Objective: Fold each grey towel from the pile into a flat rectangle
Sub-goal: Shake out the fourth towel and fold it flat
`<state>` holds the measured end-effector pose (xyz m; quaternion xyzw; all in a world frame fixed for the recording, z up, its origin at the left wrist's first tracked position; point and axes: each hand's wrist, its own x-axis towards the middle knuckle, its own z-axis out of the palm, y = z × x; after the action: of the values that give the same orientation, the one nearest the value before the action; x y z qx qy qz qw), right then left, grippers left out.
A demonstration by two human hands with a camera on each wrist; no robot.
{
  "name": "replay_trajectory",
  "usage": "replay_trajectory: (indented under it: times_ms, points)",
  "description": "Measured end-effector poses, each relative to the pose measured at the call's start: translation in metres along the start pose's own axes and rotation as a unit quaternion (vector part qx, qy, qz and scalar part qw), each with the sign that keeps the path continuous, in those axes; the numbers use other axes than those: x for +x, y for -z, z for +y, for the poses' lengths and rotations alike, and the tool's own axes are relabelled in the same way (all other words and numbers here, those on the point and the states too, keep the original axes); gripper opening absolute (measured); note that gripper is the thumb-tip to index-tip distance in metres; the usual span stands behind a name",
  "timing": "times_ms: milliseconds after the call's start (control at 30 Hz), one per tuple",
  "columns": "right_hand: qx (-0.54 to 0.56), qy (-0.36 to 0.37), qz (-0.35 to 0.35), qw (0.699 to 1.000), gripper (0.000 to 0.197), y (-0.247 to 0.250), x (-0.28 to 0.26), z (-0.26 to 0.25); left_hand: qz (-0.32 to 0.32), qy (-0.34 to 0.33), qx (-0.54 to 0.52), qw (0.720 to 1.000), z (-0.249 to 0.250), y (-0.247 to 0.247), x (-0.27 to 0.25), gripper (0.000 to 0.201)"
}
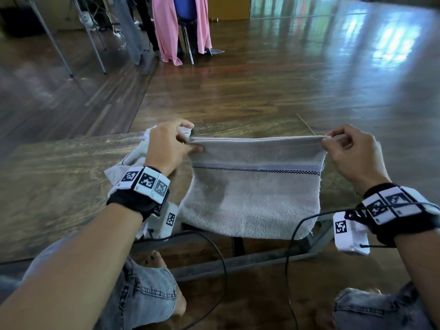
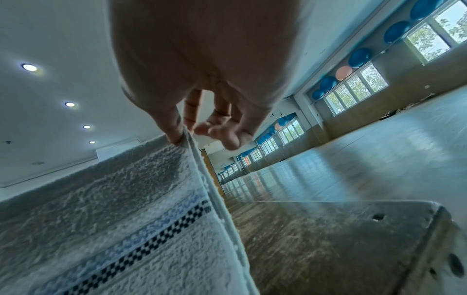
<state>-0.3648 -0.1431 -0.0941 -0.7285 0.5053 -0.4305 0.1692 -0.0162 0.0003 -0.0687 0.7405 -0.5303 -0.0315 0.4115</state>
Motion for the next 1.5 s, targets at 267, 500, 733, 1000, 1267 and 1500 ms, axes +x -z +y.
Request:
replay_trajectory:
  times_ms: [267, 500, 733, 1000, 1267, 1500]
  points:
    - [0.162, -0.145, -0.127, 0.968, 0.015, 0.002, 0.026, -0.023, -0.069, 0.112, -0.087, 0.987, 0.014, 0.011, 0.023, 0.029]
    - [0.309, -0.036, -0.055, 0.949, 0.021, 0.038, 0.071, -0.098, 0.15, 0.037, -0.078, 0.985, 0.062, 0.054, 0.071, 0.01]
    - [0.283, 0.066, -0.047, 0.956, 0.018, 0.061, 0.052, -0.089, 0.197, -0.075, -0.124, 0.97, 0.054, 0.065, 0.045, 0.016]
    - [0.058, -0.05, -0.245, 0.966, 0.007, 0.016, 0.007, 0.002, -0.188, 0.058, -0.002, 0.98, -0.007, 0.025, 0.013, 0.018]
    - [0.028, -0.069, -0.408, 0.91, 0.013, 0.007, 0.009, 0.001, -0.461, 0.201, 0.019, 0.864, -0.024, 0.011, 0.011, 0.024]
    - [-0.056, -0.037, -0.284, 0.956, 0.012, -0.025, 0.034, 0.01, -0.262, 0.146, 0.042, 0.953, -0.041, -0.012, 0.037, 0.018]
